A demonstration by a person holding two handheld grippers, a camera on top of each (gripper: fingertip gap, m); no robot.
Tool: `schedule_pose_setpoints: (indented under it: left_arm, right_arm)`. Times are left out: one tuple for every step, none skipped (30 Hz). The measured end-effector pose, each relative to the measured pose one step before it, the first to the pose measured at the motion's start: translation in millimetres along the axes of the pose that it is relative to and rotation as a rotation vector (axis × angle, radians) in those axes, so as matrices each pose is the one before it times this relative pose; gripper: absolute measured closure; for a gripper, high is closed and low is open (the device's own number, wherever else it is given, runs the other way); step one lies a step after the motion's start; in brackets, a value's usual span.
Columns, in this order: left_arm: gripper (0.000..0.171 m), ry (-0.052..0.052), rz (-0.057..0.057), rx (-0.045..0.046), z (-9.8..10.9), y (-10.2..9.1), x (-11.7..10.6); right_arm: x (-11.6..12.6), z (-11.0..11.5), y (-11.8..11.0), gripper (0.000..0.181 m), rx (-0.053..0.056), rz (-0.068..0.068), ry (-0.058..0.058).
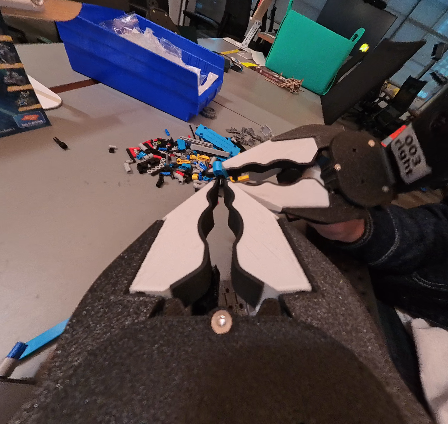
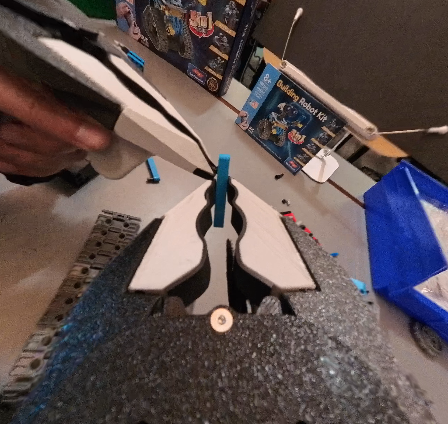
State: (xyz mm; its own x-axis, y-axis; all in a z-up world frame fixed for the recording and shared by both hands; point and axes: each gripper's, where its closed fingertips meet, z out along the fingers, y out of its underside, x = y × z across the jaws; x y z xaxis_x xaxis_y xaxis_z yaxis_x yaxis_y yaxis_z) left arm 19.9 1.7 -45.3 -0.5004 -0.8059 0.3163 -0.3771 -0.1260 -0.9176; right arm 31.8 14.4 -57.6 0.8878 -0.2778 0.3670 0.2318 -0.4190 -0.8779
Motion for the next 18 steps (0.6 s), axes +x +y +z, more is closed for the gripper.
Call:
schedule_pose_setpoints:
  left_arm:
    - [0.169,-0.0182,0.0267,0.00457,0.55,-0.53,0.08]
    - [0.169,-0.0182,0.021,0.00254,0.81,-0.26,-0.22]
    - [0.169,-0.0185,0.0153,-0.00107,1.49,0.58,-0.56]
    - [0.169,-0.0127,0.0058,-0.0016,1.12,0.85,-0.53]
    - [0.169,-0.0039,0.001,0.00303,0.33,-0.27,0.12]
    - [0.169,-0.0029,-0.0005,0.00266,0.18,-0.64,0.24]
    - [0.169,-0.0068,-0.0013,0.0012,0.58,-0.46,-0.2]
    - [0.169,-0.0077,0.0006,0.00167,0.81,0.0,-0.26]
    - [0.169,-0.0016,0.0004,0.00499,0.16,-0.41,0.29]
    - [0.17,0.0045,-0.0085,0.00774,-0.29,-1.53,0.69]
    - [0.17,-0.0027,-0.0045,0.00275,-0.05,-0.79,-0.23]
    - [0.17,-0.0146,0.0119,-0.00209,0.57,0.51,-1.25]
    - [0.17,-0.0193,0.0167,-0.00167,0.49,0.32,-1.37]
    - [0.17,-0.0174,0.0202,-0.0017,0.37,-0.01,-0.82]
    - [0.17,-0.0168,0.0252,-0.0026,0.33,-0.51,-0.53]
    - [0.17,-0.0229,0.0281,-0.00388,0.44,-0.26,-0.63]
    - [0.17,-0.0269,0.0361,-0.00628,0.54,0.34,-0.73]
    - [0.17,-0.0302,0.0433,-0.01196,0.07,0.89,-1.21]
  right_arm:
    - [-0.13,-0.24,0.03,0.174,-0.0008,0.049,-0.0304]
    - [1.46,-0.16,0.25,0.175,0.0024,0.0145,-0.0106]
    - [1.33,0.47,1.79,0.175,-0.011,0.004,0.0037]
    - [0.65,0.34,1.35,0.175,-0.0061,0.0134,0.0018]
    - [0.08,-0.35,-0.28,0.175,0.0052,0.0276,-0.0112]
    - [0.12,-0.18,-0.49,0.175,0.0039,0.0311,-0.0163]
    - [0.99,0.09,-0.04,0.175,0.0017,0.0108,-0.0027]
    - [1.09,0.25,0.81,0.175,-0.0068,-0.0127,0.014]
    - [0.85,-0.71,-0.95,0.175,0.0039,-0.0158,0.0129]
    - [0.67,-0.84,-2.06,0.175,0.0105,-0.0015,-0.0001]
    - [0.07,0.56,-0.04,0.175,-0.0013,0.0172,-0.0093]
    - [0.6,1.43,0.7,0.175,-0.0032,-0.0035,-0.0089]
    - [0.38,1.32,0.61,0.175,-0.0067,0.0106,-0.0074]
    - [0.15,0.81,0.03,0.174,-0.0011,0.0223,-0.0115]
    - [0.54,0.1,-0.59,0.174,0.0036,0.0091,-0.0095]
    - [0.73,0.66,0.39,0.175,-0.0062,0.0023,0.005]
    - [0.51,0.39,0.0,0.174,-0.0002,-0.0074,0.0033]
    - [1.87,0.42,0.67,0.175,-0.0035,0.0192,-0.0003]
